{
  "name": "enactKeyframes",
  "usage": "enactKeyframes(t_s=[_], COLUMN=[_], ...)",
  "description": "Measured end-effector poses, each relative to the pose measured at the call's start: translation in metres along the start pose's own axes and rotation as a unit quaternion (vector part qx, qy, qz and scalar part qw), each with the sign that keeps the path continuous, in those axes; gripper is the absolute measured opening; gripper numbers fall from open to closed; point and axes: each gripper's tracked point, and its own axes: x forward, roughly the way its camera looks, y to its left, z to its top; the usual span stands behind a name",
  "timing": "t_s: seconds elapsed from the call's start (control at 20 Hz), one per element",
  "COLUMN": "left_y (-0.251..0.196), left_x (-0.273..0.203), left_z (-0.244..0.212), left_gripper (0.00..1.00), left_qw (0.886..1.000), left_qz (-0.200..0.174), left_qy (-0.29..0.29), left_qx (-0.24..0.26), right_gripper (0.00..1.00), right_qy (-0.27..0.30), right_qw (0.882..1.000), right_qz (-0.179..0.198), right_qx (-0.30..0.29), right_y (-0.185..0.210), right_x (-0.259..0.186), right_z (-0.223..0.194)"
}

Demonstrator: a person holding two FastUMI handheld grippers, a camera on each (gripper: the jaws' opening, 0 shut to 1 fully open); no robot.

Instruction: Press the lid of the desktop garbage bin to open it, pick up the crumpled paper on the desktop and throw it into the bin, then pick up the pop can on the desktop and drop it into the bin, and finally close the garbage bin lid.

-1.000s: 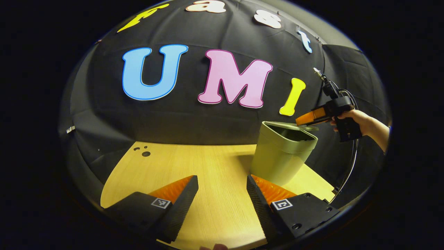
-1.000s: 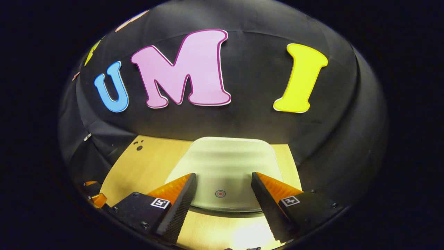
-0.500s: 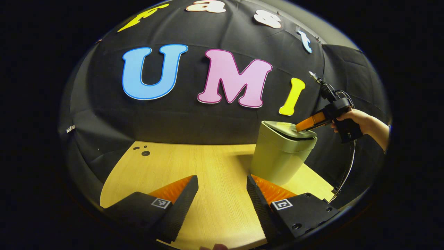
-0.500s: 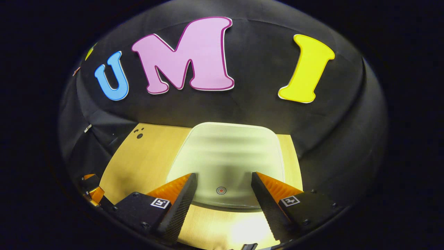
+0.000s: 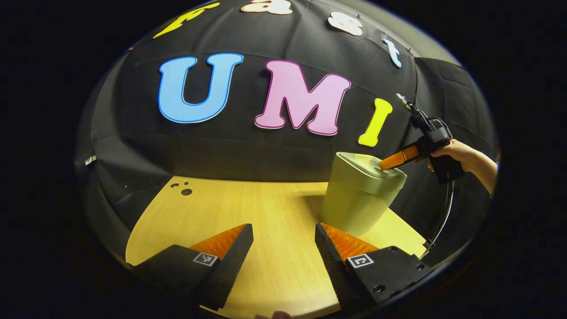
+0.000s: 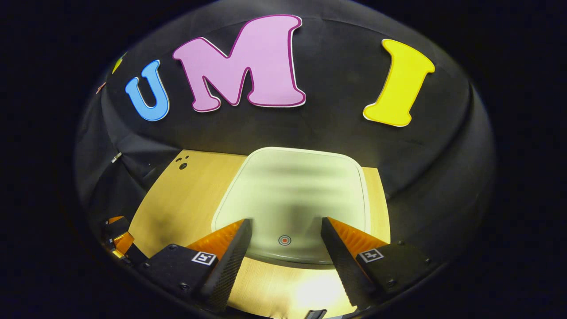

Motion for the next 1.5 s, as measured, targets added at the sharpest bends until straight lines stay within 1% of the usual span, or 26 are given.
enactKeyframes(t_s=[0.1, 0.25, 0.35, 0.45, 0.5, 0.55, 0.6, 0.65, 0.7, 0.85, 0.95, 1.25, 1.5], left_y=[0.001, -0.001, -0.001, -0.003, -0.004, -0.005, -0.006, -0.007, -0.008, -0.008, -0.008, -0.006, -0.005], left_x=[0.001, 0.004, 0.005, 0.006, 0.006, 0.006, 0.005, 0.005, 0.005, 0.004, 0.003, 0.001, 0.0], left_z=[0.0, 0.0, 0.0, 0.001, 0.003, 0.002, 0.003, 0.002, 0.002, 0.004, 0.006, 0.011, 0.016], left_gripper=[0.9, 0.91, 0.9, 0.91, 0.91, 0.91, 0.91, 0.89, 0.91, 0.91, 0.9, 0.9, 0.9], left_qw=[1.0, 1.0, 1.0, 1.0, 1.0, 1.0, 1.0, 1.0, 1.0, 1.0, 1.0, 1.0, 1.0], left_qz=[0.001, 0.0, -0.001, -0.004, -0.005, -0.007, -0.008, -0.01, -0.011, -0.011, -0.011, -0.008, -0.007], left_qy=[0.001, 0.003, 0.002, 0.001, 0.001, 0.0, 0.0, 0.0, 0.001, -0.001, -0.002, -0.007, -0.011], left_qx=[-0.001, -0.004, -0.002, -0.002, -0.001, -0.001, 0.001, 0.003, 0.005, 0.006, 0.005, 0.007, 0.01], right_gripper=[1.0, 1.0, 1.0, 1.0, 0.94, 1.0, 1.0, 0.99, 0.99, 0.98, 0.98, 0.98, 0.98], right_qy=[-0.006, -0.003, 0.004, -0.002, -0.017, -0.021, -0.035, -0.03, -0.038, -0.063, -0.087, -0.148, -0.185], right_qw=[1.0, 1.0, 1.0, 1.0, 0.999, 0.999, 0.999, 0.999, 0.999, 0.997, 0.996, 0.989, 0.982], right_qz=[0.006, 0.018, 0.018, 0.019, 0.021, 0.022, 0.021, 0.017, 0.015, 0.03, 0.029, 0.024, 0.034], right_qx=[-0.008, -0.006, -0.018, -0.018, -0.021, -0.021, -0.024, -0.018, -0.014, 0.015, 0.019, -0.003, -0.013], right_y=[0.0, 0.002, 0.001, 0.002, 0.003, 0.004, 0.003, 0.004, 0.004, 0.012, 0.014, 0.028, 0.051], right_x=[0.0, -0.002, -0.001, -0.001, 0.001, 0.0, -0.001, 0.002, -0.002, -0.006, -0.01, -0.039, -0.067], right_z=[-0.002, -0.006, -0.01, -0.011, -0.006, -0.005, 0.0, -0.003, 0.001, 0.009, 0.015, 0.03, 0.034])
